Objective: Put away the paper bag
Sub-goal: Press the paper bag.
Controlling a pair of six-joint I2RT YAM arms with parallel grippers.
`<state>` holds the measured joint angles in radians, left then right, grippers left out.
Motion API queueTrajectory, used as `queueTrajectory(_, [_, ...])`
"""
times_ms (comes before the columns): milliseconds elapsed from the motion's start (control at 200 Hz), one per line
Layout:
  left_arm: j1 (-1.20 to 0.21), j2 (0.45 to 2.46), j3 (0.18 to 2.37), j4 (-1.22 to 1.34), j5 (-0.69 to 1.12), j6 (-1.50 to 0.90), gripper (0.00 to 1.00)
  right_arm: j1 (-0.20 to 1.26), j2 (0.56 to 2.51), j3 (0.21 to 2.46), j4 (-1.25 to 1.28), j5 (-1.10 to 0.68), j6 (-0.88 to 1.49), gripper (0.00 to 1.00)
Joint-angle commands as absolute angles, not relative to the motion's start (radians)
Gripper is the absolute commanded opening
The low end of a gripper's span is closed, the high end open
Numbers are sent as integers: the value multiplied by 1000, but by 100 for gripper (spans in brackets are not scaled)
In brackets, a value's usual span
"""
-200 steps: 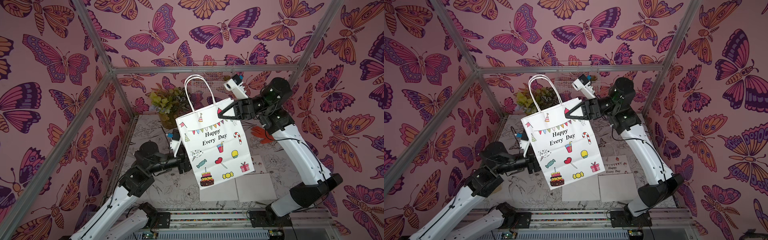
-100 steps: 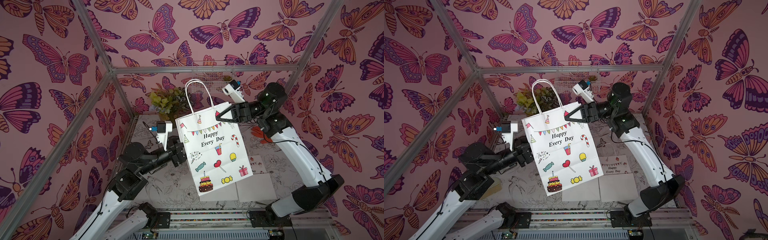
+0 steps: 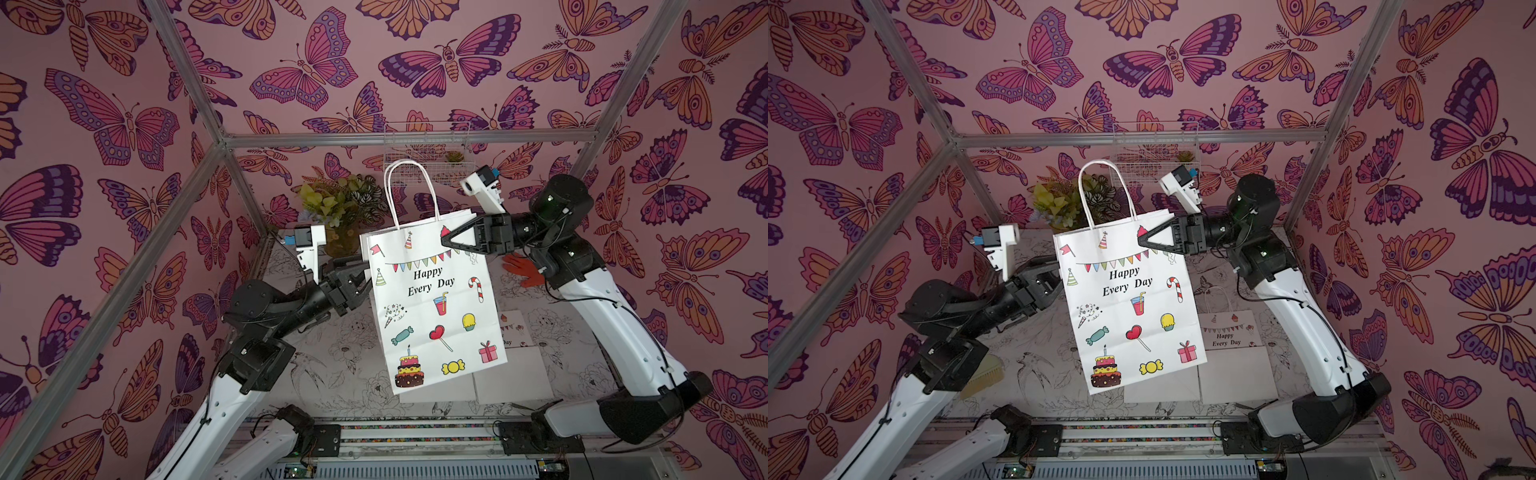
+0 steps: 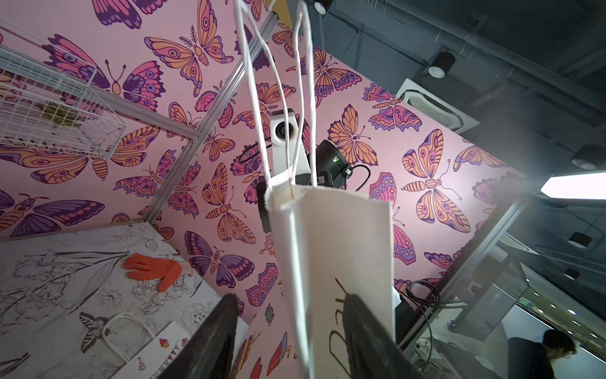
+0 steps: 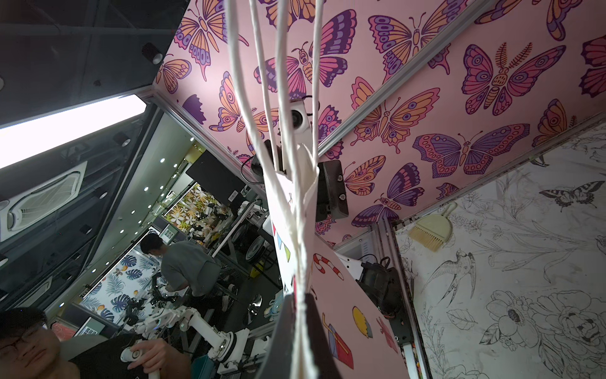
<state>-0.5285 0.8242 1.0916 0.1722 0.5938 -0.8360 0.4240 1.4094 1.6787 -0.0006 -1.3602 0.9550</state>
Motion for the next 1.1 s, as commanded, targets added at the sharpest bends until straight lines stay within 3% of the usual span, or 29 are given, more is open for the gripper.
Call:
queueTrajectory(0, [-525,821,1120,291,687,-891,57,418,1377,1671,-50,-1326,889,0])
queueTrajectory(461, [-525,803,1135,290,785,-905,64,410,1353,1626,40,-1290,931,0])
queueTrajectory(731, [-525,854,1125,250,815,-891,61,416,1375,1637,127,-1252,996,0])
queueTrajectory(966, [-526,862,1120,84,771,-759,57,425,1346,1696,-211,-1137,743,0])
queueTrajectory(1091, [-526,869,1120,46,755,-723,50,431,1319,1672,-251,-1091,699,0])
